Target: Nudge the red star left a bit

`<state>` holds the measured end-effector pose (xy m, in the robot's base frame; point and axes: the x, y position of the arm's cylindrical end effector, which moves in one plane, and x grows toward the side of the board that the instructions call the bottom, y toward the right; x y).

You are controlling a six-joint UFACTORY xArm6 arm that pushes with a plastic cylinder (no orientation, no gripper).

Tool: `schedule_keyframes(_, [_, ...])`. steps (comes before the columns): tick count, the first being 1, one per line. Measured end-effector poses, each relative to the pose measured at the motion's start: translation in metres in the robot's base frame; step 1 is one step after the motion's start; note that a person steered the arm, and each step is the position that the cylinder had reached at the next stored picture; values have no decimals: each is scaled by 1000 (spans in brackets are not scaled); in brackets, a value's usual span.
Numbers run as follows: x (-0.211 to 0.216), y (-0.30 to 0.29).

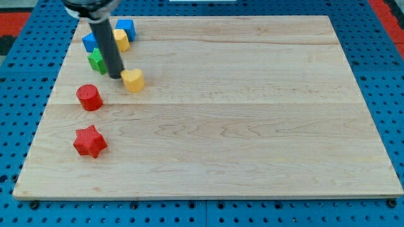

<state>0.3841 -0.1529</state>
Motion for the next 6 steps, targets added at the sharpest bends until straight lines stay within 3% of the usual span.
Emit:
schedule_keyframes(1, [46,7])
schedule_keyframes(2, [66,41])
schedule_keyframes(3, [32,66])
schedule_keyframes(5, [-8,-1])
schedule_keyframes(6, [34,53])
